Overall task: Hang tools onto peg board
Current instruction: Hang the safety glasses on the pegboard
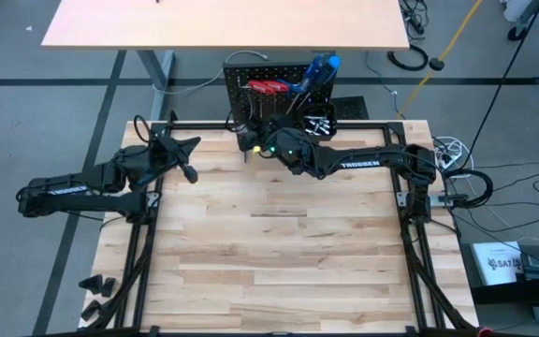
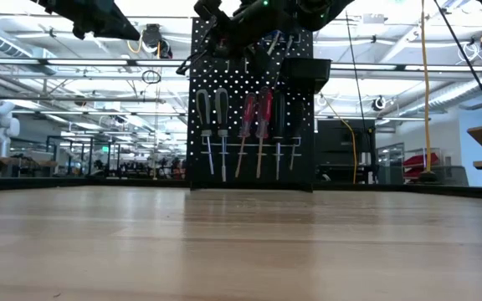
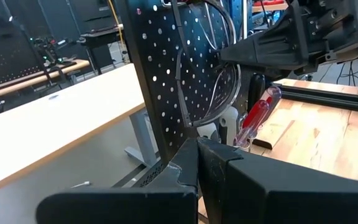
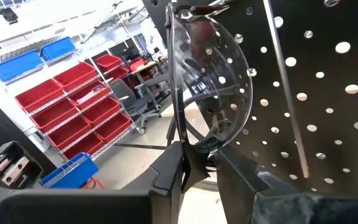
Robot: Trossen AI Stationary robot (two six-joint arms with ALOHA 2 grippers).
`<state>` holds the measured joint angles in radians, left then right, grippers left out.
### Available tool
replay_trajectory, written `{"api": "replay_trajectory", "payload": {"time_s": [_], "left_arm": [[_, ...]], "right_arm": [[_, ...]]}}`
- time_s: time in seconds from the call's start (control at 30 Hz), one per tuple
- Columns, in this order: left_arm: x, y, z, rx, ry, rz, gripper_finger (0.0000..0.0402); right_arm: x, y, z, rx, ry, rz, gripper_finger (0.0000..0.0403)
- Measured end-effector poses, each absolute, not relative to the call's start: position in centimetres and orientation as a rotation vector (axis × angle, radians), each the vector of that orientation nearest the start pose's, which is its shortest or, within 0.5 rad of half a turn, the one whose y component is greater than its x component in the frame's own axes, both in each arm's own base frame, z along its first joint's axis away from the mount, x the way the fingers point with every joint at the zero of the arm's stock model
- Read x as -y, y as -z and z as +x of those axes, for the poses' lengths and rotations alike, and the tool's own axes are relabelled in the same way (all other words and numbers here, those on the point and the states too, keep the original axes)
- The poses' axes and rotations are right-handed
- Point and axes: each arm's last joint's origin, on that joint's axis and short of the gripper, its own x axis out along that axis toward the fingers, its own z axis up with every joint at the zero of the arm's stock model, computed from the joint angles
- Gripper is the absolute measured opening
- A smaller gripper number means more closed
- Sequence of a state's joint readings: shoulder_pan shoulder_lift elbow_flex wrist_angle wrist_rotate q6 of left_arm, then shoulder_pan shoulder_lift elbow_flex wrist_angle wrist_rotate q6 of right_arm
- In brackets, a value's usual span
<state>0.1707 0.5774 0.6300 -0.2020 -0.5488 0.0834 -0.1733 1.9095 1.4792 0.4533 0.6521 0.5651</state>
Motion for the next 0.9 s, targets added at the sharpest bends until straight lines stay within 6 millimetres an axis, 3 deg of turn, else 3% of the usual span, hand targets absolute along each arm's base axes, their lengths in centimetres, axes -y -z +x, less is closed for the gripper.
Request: {"api": "replay_trajectory", "payload": {"time_s": [0.5,0.9], "left_arm": [[-3.72,-30.46,12.68,-0.202,-0.71,0.11,0.0001],[-3.72,-30.41,12.67,-0.201,-0.712,0.095,0.0001]], "right_arm": [[9.82,-30.39,43.51,0.227,0.817,0.547,0.0085],[9.71,-30.35,43.53,0.184,0.824,0.458,0.0105]]}}
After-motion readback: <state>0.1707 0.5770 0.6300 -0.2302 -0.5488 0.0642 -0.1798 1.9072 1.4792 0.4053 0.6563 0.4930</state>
